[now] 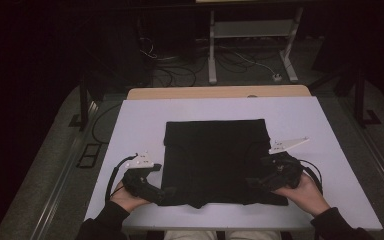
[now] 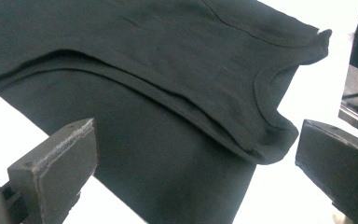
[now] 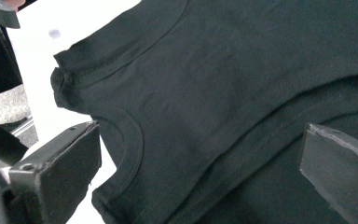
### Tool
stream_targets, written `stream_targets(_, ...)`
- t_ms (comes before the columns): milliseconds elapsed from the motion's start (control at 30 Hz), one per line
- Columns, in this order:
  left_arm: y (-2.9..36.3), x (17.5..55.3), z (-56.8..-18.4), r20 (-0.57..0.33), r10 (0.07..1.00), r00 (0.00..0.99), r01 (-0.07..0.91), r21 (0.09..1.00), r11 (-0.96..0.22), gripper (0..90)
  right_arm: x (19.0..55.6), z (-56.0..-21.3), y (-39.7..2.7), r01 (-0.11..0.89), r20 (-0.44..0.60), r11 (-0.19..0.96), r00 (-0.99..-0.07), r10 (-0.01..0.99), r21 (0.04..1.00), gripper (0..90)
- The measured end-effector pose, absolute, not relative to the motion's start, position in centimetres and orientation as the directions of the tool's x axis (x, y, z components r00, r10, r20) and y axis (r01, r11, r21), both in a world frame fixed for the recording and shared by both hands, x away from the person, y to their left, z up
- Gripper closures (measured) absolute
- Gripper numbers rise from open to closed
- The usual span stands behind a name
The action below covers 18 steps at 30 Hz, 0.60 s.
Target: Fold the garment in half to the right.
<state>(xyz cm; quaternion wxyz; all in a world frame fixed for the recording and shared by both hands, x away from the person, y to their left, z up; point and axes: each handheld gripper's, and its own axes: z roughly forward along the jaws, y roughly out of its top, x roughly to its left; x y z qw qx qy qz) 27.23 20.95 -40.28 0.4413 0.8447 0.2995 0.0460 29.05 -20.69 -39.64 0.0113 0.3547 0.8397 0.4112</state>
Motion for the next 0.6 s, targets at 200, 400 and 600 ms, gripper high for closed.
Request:
stream_targets(200, 21.6, 27.1, -40.5, -0.191, 0.564, 0.804, 0.475, 0.776, -0.414, 0.0, 30.0, -39.1, -20.2, 0.574, 0.259, 0.401, -0.749, 0.61, 0.714, 0.0)
stream_targets(400, 22.1, 27.0, -40.6, -0.193, 0.578, 0.793, 0.482, 0.779, -0.401, 0.0, 31.2, -38.7, -19.7, 0.566, 0.252, 0.399, -0.751, 0.61, 0.722, 0.0)
stream_targets(600, 22.8, 26.9, -40.9, -0.195, 0.597, 0.778, 0.495, 0.775, -0.392, 0.0, 32.5, -38.4, -18.8, 0.562, 0.248, 0.403, -0.755, 0.607, 0.723, 0.0)
